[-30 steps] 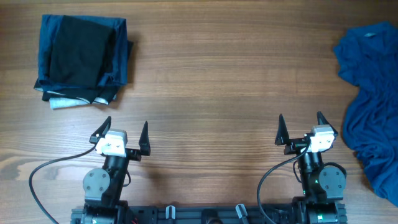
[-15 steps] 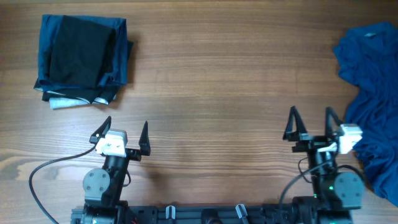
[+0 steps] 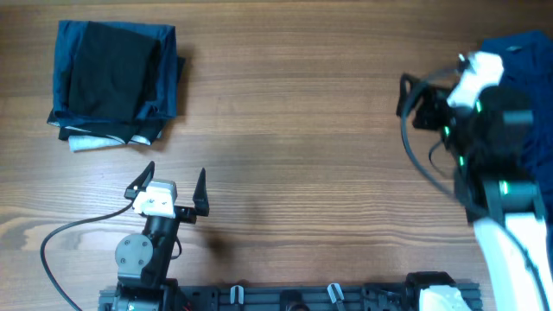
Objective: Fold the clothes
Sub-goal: 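Reach the right gripper to the crumpled blue polo shirt and grasp it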
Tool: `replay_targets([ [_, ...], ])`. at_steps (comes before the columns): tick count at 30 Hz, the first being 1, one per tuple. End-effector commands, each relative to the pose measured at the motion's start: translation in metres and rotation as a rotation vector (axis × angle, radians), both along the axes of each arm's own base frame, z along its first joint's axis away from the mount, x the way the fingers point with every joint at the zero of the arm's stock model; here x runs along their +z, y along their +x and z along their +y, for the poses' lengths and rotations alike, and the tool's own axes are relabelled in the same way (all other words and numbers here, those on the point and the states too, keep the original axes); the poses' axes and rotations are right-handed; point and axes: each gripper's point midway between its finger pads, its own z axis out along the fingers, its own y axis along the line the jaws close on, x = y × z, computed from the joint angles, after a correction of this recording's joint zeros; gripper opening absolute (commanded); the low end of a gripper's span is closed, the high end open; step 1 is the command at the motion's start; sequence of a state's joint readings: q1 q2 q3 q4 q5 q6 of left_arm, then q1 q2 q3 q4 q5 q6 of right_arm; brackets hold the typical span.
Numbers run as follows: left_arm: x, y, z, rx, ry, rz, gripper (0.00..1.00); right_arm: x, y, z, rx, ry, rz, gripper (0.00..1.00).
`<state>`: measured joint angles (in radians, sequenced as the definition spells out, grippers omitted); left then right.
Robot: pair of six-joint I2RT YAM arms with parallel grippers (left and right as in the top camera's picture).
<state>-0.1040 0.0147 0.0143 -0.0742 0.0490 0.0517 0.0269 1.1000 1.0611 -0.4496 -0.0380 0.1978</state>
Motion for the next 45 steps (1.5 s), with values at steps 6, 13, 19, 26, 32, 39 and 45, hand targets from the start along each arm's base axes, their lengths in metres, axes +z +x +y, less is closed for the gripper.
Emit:
replay_targets([
  [6, -0.003, 0.000, 0.002, 0.011, 0.021, 0.000, 1.00, -0.073, 0.049, -0.017, 0.056, -0.135, 0.181, 1.00],
  [13, -0.003, 0.000, 0.002, 0.011, 0.021, 0.000, 1.00, -0.128, 0.057, -0.051, -0.013, -0.115, 0.325, 1.00],
  [19, -0.003, 0.000, 0.002, 0.011, 0.021, 0.000, 1.00, -0.142, 0.063, -0.053, 0.002, -0.134, 0.345, 1.00],
  [26, -0.003, 0.000, 0.002, 0.011, 0.021, 0.000, 1.00, -0.141, 0.065, -0.053, 0.019, -0.156, 0.335, 1.00],
  [32, -0.003, 0.000, 0.002, 0.010, 0.021, 0.000, 1.00, -0.137, 0.066, -0.057, 0.037, -0.105, 0.320, 1.00],
  [39, -0.003, 0.000, 0.002, 0.010, 0.021, 0.000, 1.00, -0.096, 0.080, -0.105, -0.044, -0.112, 0.233, 0.62],
  [45, -0.003, 0.000, 0.002, 0.011, 0.021, 0.000, 1.00, -0.103, 0.098, -0.151, -0.112, -0.126, 0.237, 0.60],
])
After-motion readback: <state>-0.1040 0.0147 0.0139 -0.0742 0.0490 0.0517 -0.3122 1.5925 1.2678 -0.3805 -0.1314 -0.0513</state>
